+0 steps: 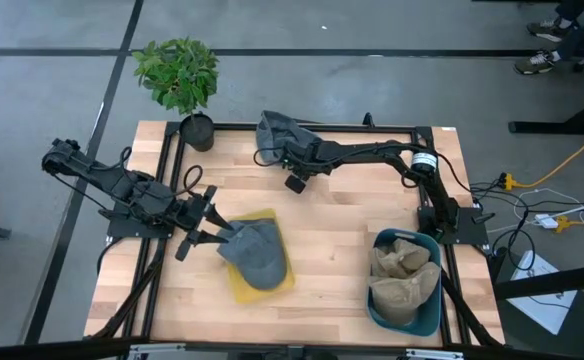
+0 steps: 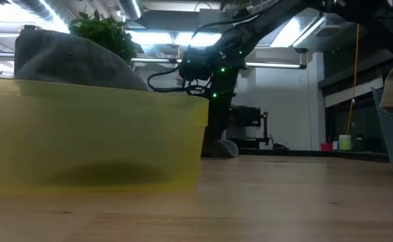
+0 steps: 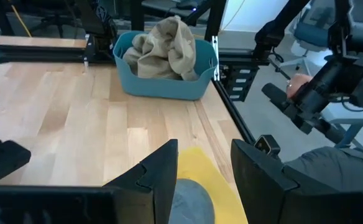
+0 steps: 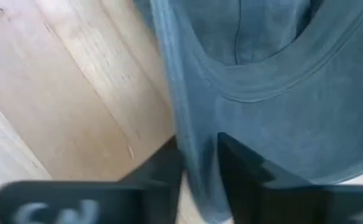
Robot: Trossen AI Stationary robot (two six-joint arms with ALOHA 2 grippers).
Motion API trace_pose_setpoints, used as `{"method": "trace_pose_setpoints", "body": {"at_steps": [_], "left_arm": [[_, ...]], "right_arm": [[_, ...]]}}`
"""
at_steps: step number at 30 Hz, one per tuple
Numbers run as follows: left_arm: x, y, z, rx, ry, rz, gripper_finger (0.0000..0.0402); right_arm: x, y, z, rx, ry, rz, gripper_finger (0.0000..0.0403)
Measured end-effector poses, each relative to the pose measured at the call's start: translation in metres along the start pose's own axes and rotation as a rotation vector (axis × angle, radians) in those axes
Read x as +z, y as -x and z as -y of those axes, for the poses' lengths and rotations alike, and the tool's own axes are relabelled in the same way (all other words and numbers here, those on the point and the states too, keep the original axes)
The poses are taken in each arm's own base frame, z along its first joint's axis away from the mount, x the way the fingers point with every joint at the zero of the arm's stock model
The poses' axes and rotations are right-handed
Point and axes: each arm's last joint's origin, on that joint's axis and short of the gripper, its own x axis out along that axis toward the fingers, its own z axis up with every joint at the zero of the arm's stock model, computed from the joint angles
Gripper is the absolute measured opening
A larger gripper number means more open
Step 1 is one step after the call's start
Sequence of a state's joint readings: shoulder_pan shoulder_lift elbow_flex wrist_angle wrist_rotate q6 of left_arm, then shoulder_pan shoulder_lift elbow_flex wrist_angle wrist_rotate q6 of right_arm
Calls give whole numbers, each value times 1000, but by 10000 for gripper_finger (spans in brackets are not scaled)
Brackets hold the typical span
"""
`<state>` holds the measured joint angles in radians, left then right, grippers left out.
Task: Pick & Place hat
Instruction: Put the blue cap into the yellow bin
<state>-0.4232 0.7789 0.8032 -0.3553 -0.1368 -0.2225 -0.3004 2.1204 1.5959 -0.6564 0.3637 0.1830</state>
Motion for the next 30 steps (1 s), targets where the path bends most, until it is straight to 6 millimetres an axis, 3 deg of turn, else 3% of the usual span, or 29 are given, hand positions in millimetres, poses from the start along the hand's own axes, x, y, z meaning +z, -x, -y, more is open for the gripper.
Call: {"method": "trace_pose_setpoints", "body": {"at_steps": [4, 11, 19, 30], "left_arm": [[-4, 0, 0, -10, 35, -49, 145], [-8, 0, 1, -85, 71, -100, 145], [-8, 0, 1, -79, 72, -98, 145], [-5, 0, -3, 72, -27, -43, 145]], "right_arm": [[1, 1, 0, -12, -40, 6, 21], [-2, 21, -10, 27, -67, 5, 18], [-5, 90, -19, 113, -60, 50, 14], [-13, 205, 5, 363, -203, 224, 13]]}}
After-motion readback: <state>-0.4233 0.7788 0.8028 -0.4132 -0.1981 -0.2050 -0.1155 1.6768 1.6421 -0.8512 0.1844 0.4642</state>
